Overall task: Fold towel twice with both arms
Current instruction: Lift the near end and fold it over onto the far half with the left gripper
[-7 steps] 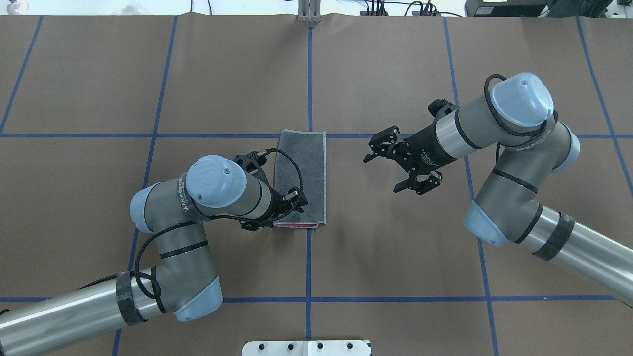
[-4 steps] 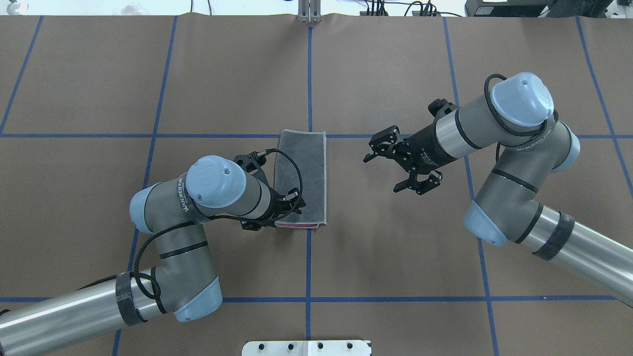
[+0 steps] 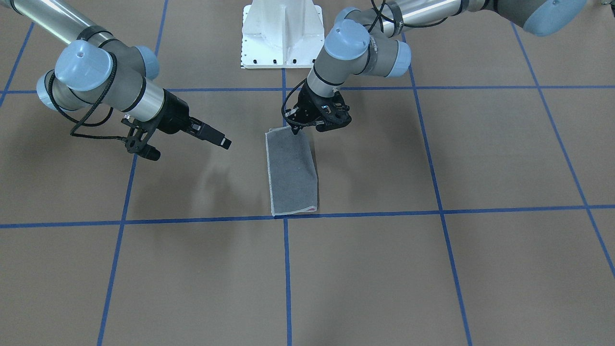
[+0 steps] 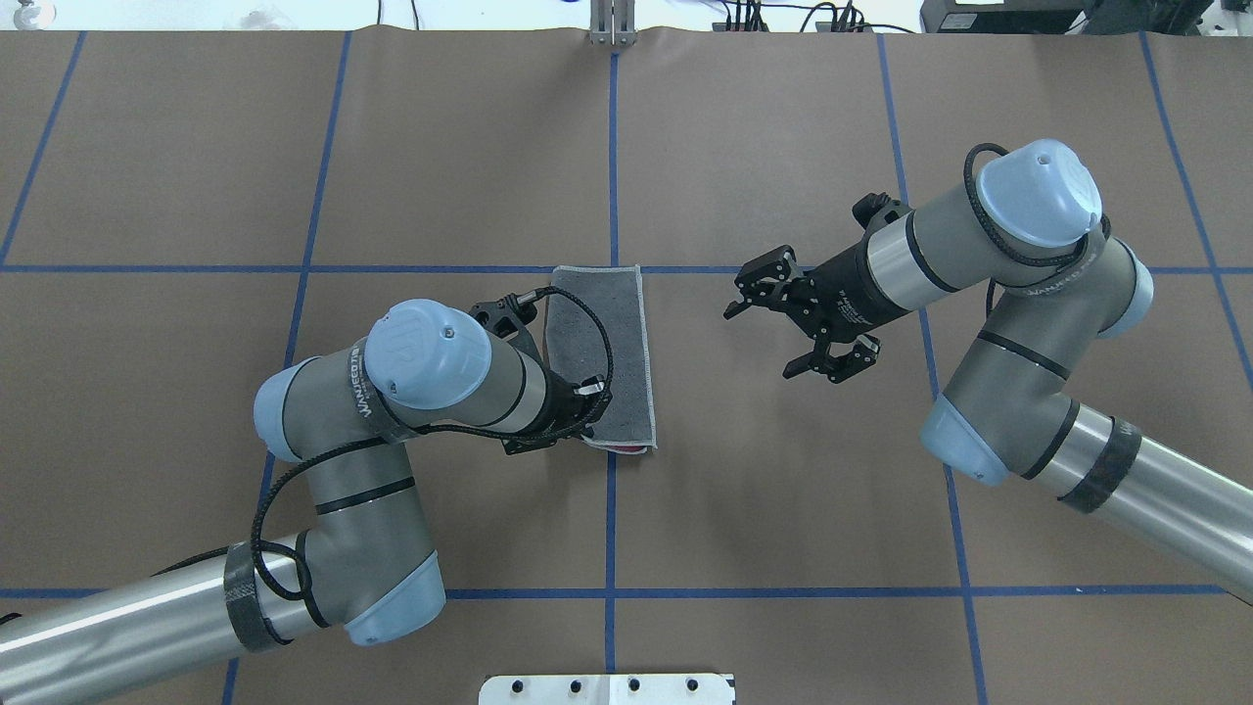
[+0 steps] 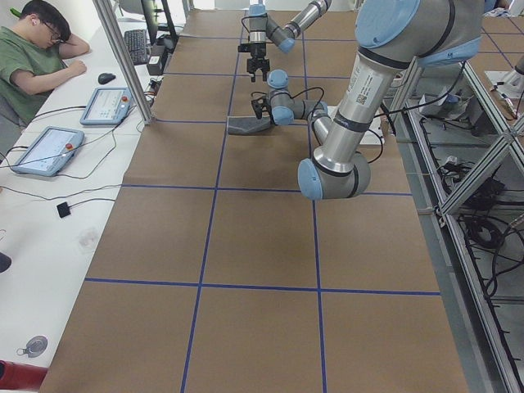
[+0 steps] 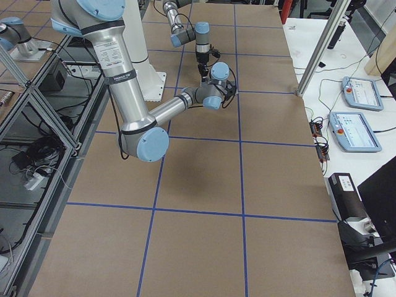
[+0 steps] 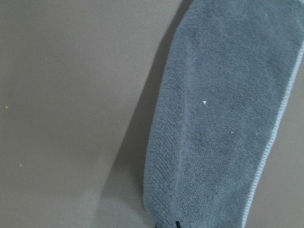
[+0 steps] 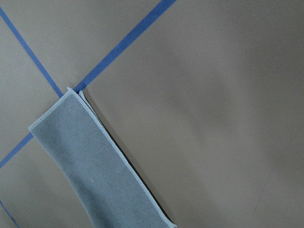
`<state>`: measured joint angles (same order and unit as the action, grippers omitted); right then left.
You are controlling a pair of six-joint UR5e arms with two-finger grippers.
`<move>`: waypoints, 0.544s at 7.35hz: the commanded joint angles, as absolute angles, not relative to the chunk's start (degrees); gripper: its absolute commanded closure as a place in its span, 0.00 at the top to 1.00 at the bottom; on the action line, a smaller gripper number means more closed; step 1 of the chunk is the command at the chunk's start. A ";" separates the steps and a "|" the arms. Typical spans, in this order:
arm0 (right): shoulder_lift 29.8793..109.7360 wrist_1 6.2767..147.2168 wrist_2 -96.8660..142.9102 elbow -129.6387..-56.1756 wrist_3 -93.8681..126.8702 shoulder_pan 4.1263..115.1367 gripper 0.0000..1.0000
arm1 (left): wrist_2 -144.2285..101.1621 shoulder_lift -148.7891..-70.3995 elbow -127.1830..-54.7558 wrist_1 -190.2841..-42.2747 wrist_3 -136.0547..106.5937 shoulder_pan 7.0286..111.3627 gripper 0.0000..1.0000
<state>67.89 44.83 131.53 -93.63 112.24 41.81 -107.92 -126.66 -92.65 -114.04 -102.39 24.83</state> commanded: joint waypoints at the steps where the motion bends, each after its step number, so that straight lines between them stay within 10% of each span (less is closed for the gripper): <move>1: 68.38 44.74 131.66 -93.69 112.24 42.19 0.99 | -108.19 -129.72 -92.99 -110.13 -102.83 26.71 0.00; 4: 68.38 44.74 131.66 -93.87 112.24 42.27 0.99 | -108.28 -136.20 -83.45 -110.74 -103.44 32.41 0.00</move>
